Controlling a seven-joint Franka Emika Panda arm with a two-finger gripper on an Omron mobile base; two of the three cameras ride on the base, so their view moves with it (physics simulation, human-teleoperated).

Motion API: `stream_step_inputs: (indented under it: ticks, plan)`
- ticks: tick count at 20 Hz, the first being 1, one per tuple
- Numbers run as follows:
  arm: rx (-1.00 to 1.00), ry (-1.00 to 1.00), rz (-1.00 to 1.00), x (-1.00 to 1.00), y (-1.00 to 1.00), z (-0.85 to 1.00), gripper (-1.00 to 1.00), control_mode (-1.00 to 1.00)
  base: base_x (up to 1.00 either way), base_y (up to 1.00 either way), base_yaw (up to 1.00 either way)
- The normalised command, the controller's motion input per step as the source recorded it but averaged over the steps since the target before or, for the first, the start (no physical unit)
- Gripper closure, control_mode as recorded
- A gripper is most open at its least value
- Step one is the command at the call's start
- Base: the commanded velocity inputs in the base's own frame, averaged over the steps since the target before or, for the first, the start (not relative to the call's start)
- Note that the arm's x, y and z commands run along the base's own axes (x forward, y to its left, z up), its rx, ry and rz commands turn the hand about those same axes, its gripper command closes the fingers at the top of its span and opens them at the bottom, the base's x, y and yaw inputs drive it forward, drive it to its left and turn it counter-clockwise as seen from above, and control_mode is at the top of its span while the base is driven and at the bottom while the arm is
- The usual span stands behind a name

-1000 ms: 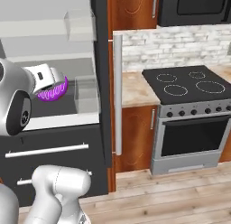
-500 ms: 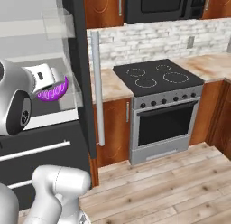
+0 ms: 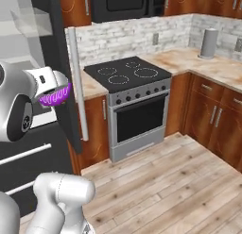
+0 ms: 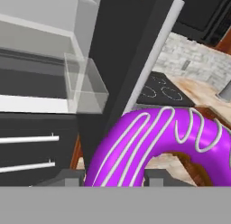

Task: Take the donuts from the fridge and place them on the empty tray on the dining counter.

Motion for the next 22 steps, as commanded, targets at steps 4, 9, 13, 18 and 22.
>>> stream_step_inputs:
  ticks: [4,9,13,18,22]
  plan:
    - [0.00,0.00,0.00,0.00,0.00,0.00,1.00,1.00,-0.49,0.06,-0.40]
    - [0.00,0.00,0.00,0.00,0.00,0.00,1.00,1.00,-0.37,0.23,-0.42]
    - [0.00,0.00,0.00,0.00,0.00,0.00,1.00,1.00,-0.37,0.15,-0.40]
    - [0.00,0.00,0.00,0.00,0.00,0.00,1.00,1.00,-0.47,0.07,-0.40]
    - [0.00,0.00,0.00,0.00,0.00,0.00,1.00,1.00,-0.50,0.14,-0.41]
